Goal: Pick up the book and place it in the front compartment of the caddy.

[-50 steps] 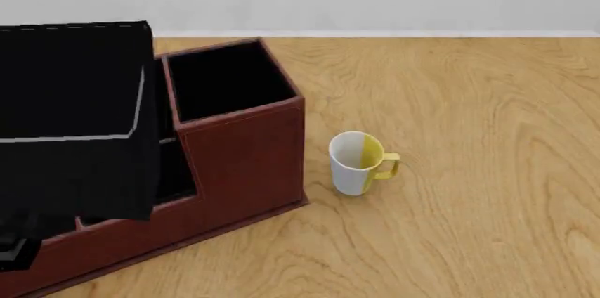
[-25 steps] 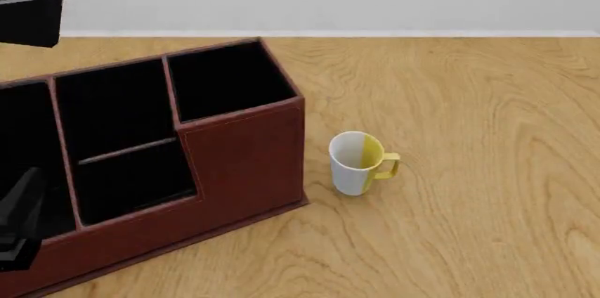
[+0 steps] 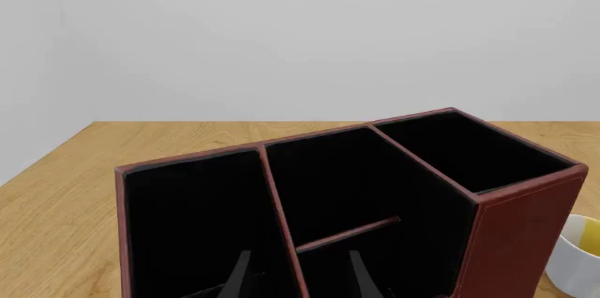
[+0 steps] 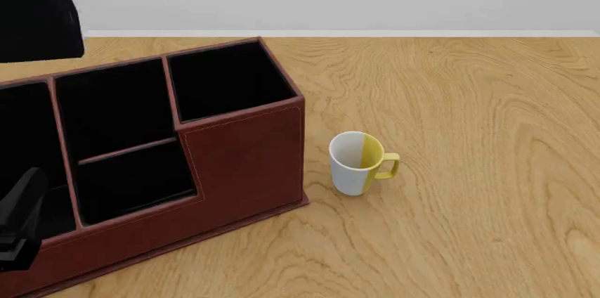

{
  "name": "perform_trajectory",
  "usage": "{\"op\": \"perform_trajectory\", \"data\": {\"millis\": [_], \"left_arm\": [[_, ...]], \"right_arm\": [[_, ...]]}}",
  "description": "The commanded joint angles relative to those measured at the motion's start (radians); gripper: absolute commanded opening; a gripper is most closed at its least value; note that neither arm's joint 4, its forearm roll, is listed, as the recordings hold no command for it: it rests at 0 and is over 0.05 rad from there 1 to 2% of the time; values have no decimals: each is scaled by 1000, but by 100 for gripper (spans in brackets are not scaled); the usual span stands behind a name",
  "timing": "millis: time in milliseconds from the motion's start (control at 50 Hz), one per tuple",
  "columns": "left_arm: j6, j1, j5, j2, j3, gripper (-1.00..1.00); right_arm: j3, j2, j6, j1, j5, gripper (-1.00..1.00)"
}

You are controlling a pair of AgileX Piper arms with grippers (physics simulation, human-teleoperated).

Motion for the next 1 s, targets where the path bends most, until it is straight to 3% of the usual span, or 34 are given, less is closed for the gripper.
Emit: {"op": "perform_trajectory", "data": {"millis": [20,400,660,1000], "left_arm": [[0,0,0,0,0,100],[0,0,0,0,0,100],[0,0,0,0,0,100],[0,0,0,0,0,100]], "right_arm": [[-18,33,-20,24,0,-100],[-86,168,-61,-40,0,-100],[-211,277,-100,-124,0,-100],[-290,326,-34,-104,0,-100]]}}
